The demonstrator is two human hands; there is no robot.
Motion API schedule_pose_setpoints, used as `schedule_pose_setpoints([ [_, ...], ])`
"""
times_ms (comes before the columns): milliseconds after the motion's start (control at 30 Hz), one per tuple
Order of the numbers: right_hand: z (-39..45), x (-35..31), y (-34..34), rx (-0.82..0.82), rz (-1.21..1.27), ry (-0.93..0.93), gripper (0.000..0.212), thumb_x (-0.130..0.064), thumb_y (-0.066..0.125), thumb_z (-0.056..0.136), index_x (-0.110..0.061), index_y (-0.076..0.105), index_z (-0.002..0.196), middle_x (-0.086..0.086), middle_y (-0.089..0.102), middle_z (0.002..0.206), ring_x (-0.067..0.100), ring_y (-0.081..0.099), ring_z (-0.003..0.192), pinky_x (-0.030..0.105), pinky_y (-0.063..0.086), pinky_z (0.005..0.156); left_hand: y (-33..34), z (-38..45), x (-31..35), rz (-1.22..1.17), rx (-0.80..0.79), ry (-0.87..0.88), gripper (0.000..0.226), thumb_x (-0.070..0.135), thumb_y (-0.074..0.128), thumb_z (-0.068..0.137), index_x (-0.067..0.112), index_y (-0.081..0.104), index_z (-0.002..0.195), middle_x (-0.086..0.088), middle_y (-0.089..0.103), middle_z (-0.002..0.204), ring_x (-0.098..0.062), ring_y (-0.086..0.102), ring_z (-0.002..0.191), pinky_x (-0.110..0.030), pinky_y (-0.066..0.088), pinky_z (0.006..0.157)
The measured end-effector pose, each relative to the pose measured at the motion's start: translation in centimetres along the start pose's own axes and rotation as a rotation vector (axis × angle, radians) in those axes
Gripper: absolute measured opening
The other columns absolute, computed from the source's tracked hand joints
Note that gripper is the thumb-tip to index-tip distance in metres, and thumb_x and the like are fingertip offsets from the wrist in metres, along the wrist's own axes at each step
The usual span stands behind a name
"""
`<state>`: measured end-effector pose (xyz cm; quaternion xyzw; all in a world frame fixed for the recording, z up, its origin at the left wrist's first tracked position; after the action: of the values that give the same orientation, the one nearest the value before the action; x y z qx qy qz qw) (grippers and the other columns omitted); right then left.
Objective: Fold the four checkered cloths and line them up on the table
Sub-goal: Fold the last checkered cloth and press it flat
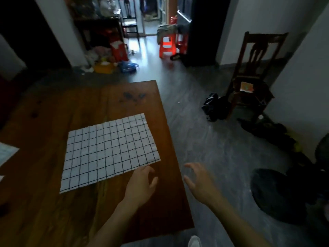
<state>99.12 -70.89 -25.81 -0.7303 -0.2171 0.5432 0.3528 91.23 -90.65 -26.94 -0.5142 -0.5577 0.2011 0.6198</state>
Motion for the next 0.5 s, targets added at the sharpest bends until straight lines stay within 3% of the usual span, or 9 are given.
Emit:
schedule_pose_setpoints([
  [167, 5.4, -1.7, -0.4, -0.135, -0.038, -0.189, 0.043, -0.032, 0.059, 0.096, -0.029, 0.047, 0.137, -0.008, 0.045, 0.140, 0.007, 0.040, 0.130, 0.020, 0.030, 0.105, -0.7, 0.6, -0.3, 0.000, 0.068, -0.162, 0.040, 0.041, 0.058, 0.095, 0.031, 0.050, 0.132, 0.010, 0.051, 0.133, -0.006, 0.046, 0.122, -0.029, 0.045, 0.104],
  [367, 8.5, -3.5, 3.1, -0.313, -0.081, -0.247, 0.046, -0.031, 0.061, 0.095, -0.027, 0.046, 0.138, -0.005, 0.043, 0.144, 0.011, 0.041, 0.133, 0.030, 0.037, 0.112, -2.5, 2.0, -2.2, -0.011, 0.139, -0.265, 0.034, 0.034, 0.058, 0.097, 0.030, 0.055, 0.130, 0.008, 0.052, 0.136, -0.009, 0.045, 0.127, -0.032, 0.042, 0.109],
  [500, 10.5, -4.2, 5.4, -0.381, -0.124, -0.239, 0.045, -0.032, 0.061, 0.094, -0.030, 0.046, 0.137, -0.006, 0.042, 0.143, 0.013, 0.042, 0.131, 0.030, 0.039, 0.107, -2.1, 4.1, -3.8, -0.021, 0.168, -0.297, 0.035, 0.035, 0.059, 0.097, 0.030, 0.056, 0.132, 0.007, 0.053, 0.139, -0.010, 0.045, 0.129, -0.031, 0.040, 0.110],
])
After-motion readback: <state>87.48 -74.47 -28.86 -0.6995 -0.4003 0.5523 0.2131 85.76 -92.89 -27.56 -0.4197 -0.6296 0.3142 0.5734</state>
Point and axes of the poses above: each hand's wrist, its own z-axis towards the middle knuckle, its own y-axis out of the palm, x = y × z, the point moved 10 cm from there along z, towards the middle knuckle
